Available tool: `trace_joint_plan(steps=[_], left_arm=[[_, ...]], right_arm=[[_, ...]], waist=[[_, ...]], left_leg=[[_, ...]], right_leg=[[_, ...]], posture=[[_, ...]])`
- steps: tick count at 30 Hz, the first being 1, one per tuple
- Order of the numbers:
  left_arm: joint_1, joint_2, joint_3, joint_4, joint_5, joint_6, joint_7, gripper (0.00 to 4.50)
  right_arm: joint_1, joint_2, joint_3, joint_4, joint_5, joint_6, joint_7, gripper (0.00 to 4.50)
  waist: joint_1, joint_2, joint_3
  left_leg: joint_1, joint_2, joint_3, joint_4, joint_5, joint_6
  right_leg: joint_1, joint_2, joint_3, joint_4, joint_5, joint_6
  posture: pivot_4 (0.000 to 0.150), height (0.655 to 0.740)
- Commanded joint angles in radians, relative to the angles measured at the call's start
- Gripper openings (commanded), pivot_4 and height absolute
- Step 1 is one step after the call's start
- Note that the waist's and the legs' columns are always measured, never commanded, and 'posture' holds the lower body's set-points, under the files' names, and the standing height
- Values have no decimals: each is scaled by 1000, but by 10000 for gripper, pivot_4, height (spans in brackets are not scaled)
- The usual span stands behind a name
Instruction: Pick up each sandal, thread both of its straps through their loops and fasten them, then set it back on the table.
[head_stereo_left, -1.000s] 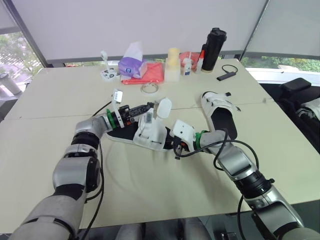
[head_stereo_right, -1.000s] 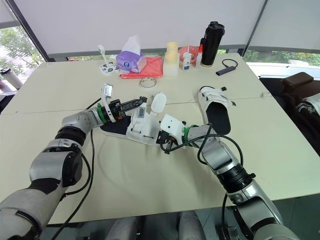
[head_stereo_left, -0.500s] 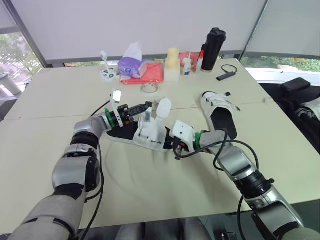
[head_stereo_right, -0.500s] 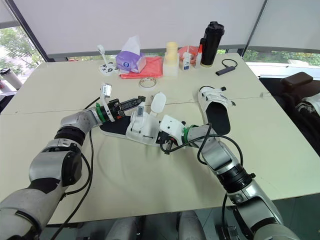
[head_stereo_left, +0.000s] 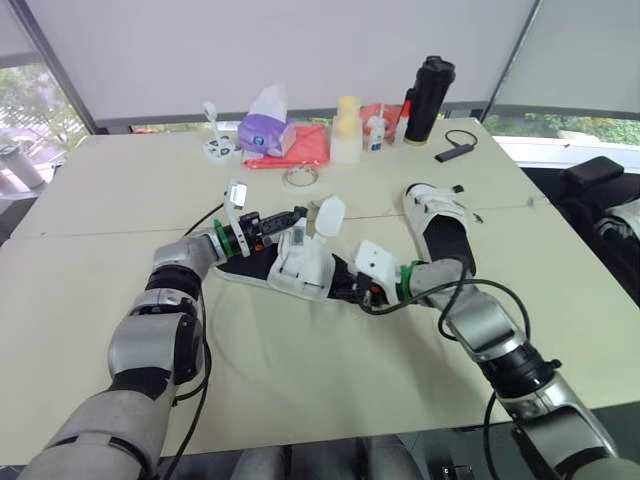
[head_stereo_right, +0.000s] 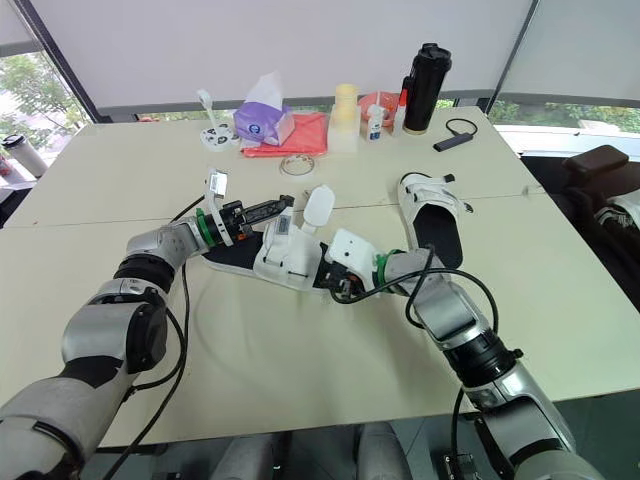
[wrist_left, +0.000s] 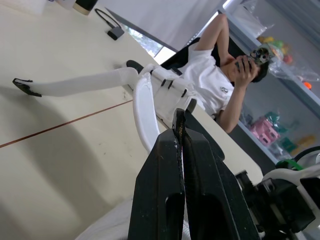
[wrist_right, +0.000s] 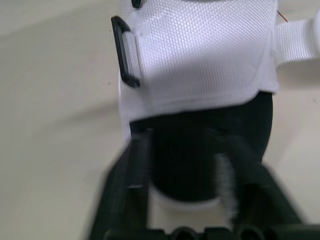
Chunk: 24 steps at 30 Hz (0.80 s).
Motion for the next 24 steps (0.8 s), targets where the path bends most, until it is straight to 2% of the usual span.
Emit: trace_joint_plan(steps=[1, 7, 13, 24], left_arm=[[-10, 0, -4, -23, 8, 0, -23, 0], [-8, -2, -3, -27, 11, 0, -28, 0], [-5, -3, 0, -33, 12, 1, -29, 0], [1, -1, 10, -42, 6, 1, -20, 0]], right_arm=[[14, 8, -15, -57, 48, 71, 9, 38271], [34, 58, -69, -110, 198, 193, 31, 38271], [4, 97, -67, -56, 221, 184, -4, 38271], [-6, 211, -42, 123, 207, 56, -58, 38271]], waist=[[-1, 0, 0], [-1, 0, 0], [0, 0, 0], [-6, 0, 0]], left_leg=[[0, 0, 0, 0, 0, 0], [0, 0, 0, 0, 0, 0], [0, 0, 0, 0, 0, 0], [0, 0, 0, 0, 0, 0]], right_leg=[[0, 0, 0, 0, 0, 0], [-1, 0, 0, 0, 0, 0], [-1, 0, 0, 0, 0, 0], [-1, 0, 0, 1, 0, 0]], posture=[[1500, 7400], [1500, 7400], [1500, 7400], [1500, 7400]])
